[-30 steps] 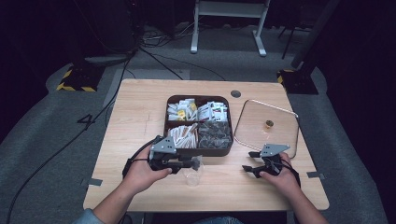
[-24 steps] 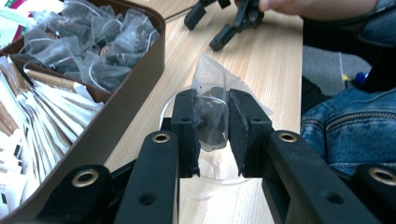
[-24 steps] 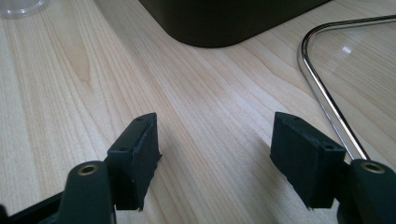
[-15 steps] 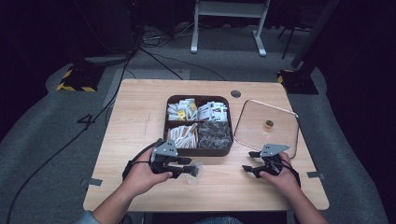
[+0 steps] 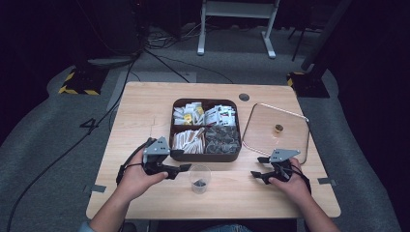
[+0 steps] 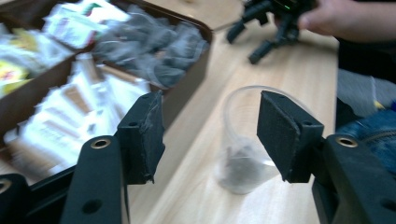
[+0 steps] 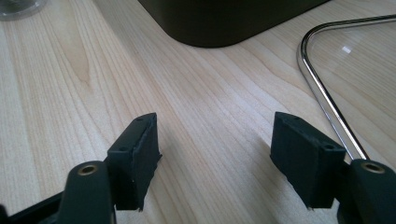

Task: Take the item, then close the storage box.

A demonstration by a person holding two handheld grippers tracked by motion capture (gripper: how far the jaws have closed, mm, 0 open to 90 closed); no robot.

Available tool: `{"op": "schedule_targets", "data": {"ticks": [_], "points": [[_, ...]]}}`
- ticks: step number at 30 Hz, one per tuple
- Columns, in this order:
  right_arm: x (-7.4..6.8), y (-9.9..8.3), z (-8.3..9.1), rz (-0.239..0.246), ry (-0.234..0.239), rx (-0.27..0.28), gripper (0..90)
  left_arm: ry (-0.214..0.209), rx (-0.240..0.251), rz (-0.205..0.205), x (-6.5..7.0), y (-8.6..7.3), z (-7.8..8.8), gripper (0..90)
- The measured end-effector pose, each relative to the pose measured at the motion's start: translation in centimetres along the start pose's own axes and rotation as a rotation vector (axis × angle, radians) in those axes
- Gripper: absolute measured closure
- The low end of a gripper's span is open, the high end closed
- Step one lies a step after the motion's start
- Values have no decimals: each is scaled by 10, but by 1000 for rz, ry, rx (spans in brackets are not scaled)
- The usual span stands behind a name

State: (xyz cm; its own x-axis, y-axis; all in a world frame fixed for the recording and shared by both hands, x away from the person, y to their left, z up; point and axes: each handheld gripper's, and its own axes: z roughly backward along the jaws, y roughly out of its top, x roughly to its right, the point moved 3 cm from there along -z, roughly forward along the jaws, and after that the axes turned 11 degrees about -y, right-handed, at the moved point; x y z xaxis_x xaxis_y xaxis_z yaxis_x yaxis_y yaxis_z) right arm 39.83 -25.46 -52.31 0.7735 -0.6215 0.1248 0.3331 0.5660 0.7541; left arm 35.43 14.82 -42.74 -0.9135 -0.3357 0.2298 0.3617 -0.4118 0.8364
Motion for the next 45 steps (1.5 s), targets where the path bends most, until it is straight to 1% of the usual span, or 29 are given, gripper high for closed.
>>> {"op": "schedule_targets", "data": {"ticks": [2, 4, 7, 10, 12, 14, 15, 17, 20, 21, 24, 27, 28, 31, 34, 36, 38, 40, 42, 44, 45], "points": [[0, 0, 0, -1, -1, 0, 328, 22, 0, 13, -5, -6, 5, 412], [0, 0, 0, -2, -1, 0, 328, 59, -17, 24, -11, -13, 10, 393], [0, 0, 0, -3, -2, -1, 328, 84, -31, 37, -21, -25, 15, 384], [0, 0, 0, -5, -2, -1, 328, 122, -58, 53, -30, -35, 18, 368], [0, 0, 0, -5, -2, -1, 328, 142, -66, 79, -36, -43, 18, 361], [0, 0, 0, -5, -2, -1, 328, 161, -96, 88, -41, -50, 17, 355], [0, 0, 0, -5, -1, -1, 328, 185, -125, 89, -46, -56, 15, 355], [0, 0, 0, -7, -2, -2, 328, 196, -152, 104, -49, -62, 14, 353], [0, 0, 0, -6, -3, -1, 328, 246, -207, 116, -56, -73, 14, 344], [0, 0, 0, -6, -2, -1, 328, 255, -213, 123, -57, -75, 14, 332], [0, 0, 0, -6, -3, -1, 328, 273, -219, 146, -62, -79, 14, 318], [0, 0, 0, -3, -4, -1, 328, 286, -212, 162, -65, -82, 14, 306], [0, 0, 0, -3, -4, -1, 327, 296, -214, 173, -67, -84, 14, 303], [0, 0, 0, -3, -5, -1, 327, 310, -214, 188, -70, -86, 15, 296], [0, 0, 0, -3, -4, -2, 327, 316, -209, 199, -74, -88, 15, 284], [0, 0, 0, -3, -6, -2, 325, 321, -216, 204, -76, -91, 15, 276], [0, 0, 0, -7, -9, -3, 323, 315, -219, 217, -78, -95, 14, 267], [0, 0, 0, -9, -12, -4, 322, 317, -202, 195, -81, -98, 14, 239], [0, 0, 0, -16, -17, -6, 320, 322, -183, 191, -83, -99, 13, 231], [0, 1, 0, -22, -25, -7, 320, 334, -178, 165, -85, -100, 12, 206], [0, 1, -1, -31, -32, -9, 318, 332, -173, 176, -84, -100, 12, 201]]}}
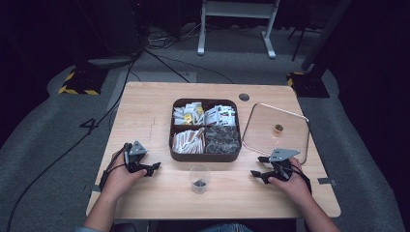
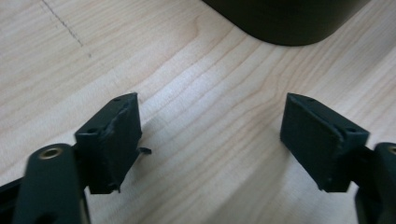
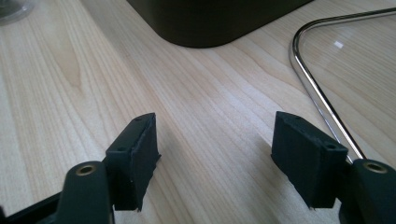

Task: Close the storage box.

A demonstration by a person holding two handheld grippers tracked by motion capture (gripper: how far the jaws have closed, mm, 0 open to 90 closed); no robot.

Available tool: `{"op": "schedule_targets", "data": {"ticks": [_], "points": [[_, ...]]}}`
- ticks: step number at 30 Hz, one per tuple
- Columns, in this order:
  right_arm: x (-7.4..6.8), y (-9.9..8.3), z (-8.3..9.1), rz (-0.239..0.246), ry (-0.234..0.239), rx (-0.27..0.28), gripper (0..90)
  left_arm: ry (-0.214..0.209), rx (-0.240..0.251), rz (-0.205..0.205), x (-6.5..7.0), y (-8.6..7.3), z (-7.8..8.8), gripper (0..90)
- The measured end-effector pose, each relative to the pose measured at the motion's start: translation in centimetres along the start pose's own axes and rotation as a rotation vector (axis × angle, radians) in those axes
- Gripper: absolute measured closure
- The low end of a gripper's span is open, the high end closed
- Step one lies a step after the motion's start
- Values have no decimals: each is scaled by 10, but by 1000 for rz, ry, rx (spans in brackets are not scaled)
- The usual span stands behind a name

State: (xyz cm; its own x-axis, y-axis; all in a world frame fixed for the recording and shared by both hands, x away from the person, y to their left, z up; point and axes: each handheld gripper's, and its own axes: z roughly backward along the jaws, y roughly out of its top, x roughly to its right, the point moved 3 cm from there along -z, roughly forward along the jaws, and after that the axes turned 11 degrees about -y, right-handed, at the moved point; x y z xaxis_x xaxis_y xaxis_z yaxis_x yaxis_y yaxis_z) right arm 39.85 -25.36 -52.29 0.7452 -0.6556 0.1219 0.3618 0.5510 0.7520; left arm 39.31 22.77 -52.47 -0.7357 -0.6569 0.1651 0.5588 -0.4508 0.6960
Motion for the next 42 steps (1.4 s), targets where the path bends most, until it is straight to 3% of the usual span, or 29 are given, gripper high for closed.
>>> {"op": "schedule_targets", "data": {"ticks": [7, 13, 17, 33, 42], "points": [[1, 2, 0, -31, -22, -16, 337, 4, -1, -3, -1, 1, -1, 191], [9, 9, 11, -65, -37, 9, 352, 6, 0, -2, -1, 1, -1, 192], [20, 12, 18, -108, -44, 21, 370, 6, 1, 0, -1, 1, -1, 192], [69, 40, 33, -105, -157, 40, 372, 13, 5, 7, -1, 1, -1, 194], [105, 40, 28, -182, -227, 38, 367, 18, 6, 20, -1, 1, -1, 196]]}}
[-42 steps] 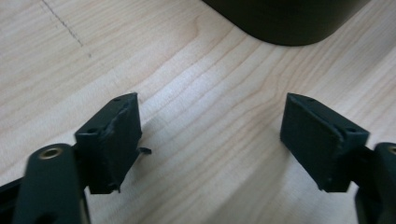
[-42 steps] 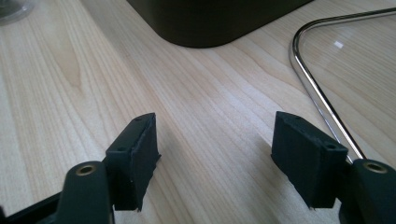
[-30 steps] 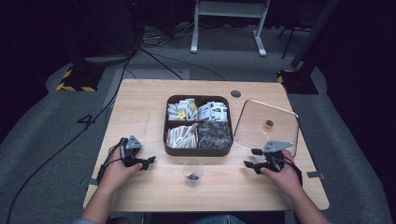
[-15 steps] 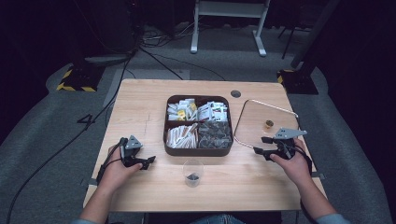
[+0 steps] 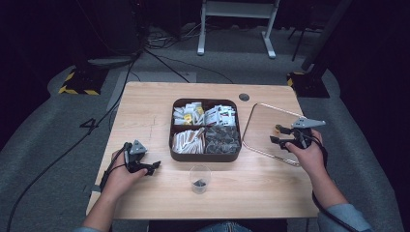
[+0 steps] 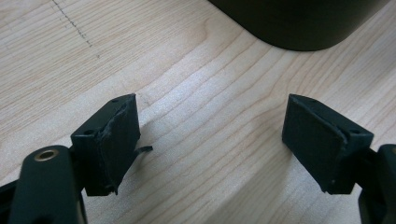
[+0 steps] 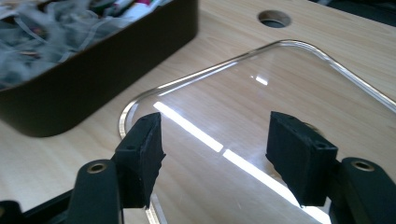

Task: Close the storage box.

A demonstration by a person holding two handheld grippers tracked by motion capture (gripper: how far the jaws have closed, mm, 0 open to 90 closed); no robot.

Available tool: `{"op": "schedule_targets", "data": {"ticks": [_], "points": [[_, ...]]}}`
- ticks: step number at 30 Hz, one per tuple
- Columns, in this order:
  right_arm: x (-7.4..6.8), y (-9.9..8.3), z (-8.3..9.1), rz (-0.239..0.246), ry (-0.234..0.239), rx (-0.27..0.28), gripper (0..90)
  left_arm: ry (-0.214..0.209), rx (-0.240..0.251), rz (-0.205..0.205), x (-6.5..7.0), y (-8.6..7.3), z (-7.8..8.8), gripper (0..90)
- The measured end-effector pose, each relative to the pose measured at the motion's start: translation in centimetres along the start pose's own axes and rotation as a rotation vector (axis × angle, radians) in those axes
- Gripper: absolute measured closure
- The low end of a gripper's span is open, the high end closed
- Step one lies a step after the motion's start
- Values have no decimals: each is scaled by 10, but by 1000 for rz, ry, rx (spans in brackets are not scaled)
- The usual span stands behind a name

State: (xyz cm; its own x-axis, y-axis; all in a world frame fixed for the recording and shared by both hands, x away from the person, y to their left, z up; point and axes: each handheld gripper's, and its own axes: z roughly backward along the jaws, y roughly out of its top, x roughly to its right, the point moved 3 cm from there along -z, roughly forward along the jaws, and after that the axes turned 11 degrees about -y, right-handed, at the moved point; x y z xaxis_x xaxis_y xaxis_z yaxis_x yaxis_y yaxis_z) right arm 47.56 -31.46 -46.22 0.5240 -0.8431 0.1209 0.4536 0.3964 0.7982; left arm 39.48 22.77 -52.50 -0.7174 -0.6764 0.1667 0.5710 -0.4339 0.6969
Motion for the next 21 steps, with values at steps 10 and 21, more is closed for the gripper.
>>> {"op": "schedule_targets", "data": {"ticks": [10, 21], "points": [[36, -7, -16, -69, -94, -32, 352, 10, 5, 5, -1, 0, 0, 197], [47, -8, -31, -73, -146, -61, 308, -3, 10, 25, -2, 0, 1, 198]]}}
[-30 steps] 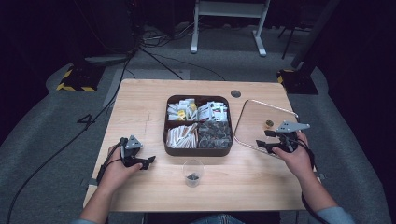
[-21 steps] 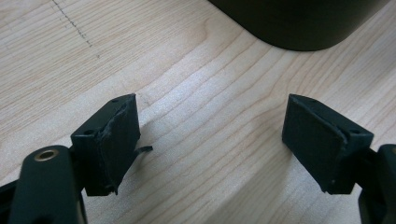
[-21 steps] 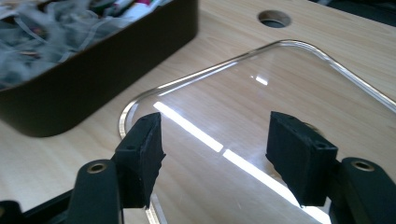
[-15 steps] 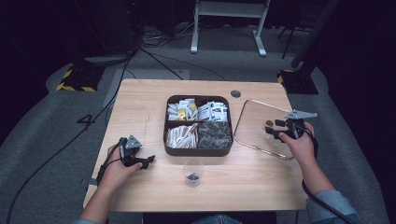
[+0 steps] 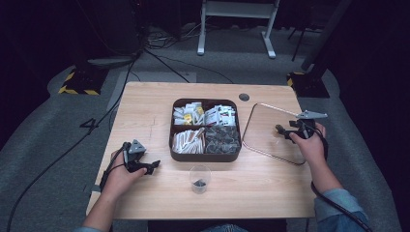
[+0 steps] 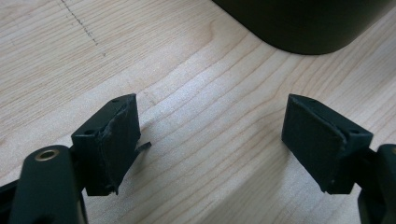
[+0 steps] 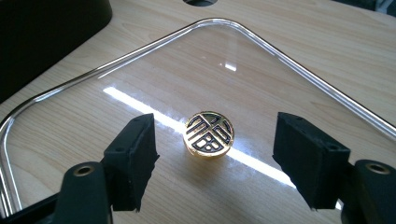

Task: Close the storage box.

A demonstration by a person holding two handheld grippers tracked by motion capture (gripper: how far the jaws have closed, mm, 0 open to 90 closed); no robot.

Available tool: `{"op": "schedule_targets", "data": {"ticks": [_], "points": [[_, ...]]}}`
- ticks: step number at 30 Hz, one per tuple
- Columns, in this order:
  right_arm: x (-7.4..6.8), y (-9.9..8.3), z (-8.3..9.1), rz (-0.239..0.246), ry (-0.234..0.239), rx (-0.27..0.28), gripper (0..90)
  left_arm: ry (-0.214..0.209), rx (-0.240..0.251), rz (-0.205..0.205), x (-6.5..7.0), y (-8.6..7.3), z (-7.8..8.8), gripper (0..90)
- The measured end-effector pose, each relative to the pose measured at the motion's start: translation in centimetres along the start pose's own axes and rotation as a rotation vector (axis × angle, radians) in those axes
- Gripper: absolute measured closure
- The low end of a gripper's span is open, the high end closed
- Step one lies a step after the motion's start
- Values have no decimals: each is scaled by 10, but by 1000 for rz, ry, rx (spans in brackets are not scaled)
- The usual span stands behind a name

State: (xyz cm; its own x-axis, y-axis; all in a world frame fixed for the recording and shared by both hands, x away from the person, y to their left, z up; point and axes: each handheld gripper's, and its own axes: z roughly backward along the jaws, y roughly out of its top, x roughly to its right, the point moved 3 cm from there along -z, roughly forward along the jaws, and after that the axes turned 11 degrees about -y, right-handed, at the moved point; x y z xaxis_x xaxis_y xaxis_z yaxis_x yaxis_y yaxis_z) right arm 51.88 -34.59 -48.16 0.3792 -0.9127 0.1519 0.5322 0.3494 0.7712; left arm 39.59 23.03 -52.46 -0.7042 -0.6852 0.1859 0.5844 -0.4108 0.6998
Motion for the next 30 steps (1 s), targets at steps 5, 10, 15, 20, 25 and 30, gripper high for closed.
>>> {"op": "schedule_targets", "data": {"ticks": [5, 10, 15, 20, 25, 30], "points": [[-3, -1, -8, 25, -10, -30, 304, -8, 14, 17, -1, 0, 0, 201], [-2, -5, -17, 20, -3, -65, 314, -13, 13, 21, -1, 0, 1, 202], [-4, -8, -24, 20, 17, -82, 370, -9, 14, 17, -1, 0, 0, 202], [-4, -6, -29, 26, 15, -94, 443, -5, 10, 16, -1, 0, 0, 202], [-4, -8, -34, 15, 26, -110, 529, 1, 4, 5, 0, 0, 0, 202], [-5, -6, -34, 20, 37, -112, 585, 3, 2, 6, 0, 0, 0, 202]]}}
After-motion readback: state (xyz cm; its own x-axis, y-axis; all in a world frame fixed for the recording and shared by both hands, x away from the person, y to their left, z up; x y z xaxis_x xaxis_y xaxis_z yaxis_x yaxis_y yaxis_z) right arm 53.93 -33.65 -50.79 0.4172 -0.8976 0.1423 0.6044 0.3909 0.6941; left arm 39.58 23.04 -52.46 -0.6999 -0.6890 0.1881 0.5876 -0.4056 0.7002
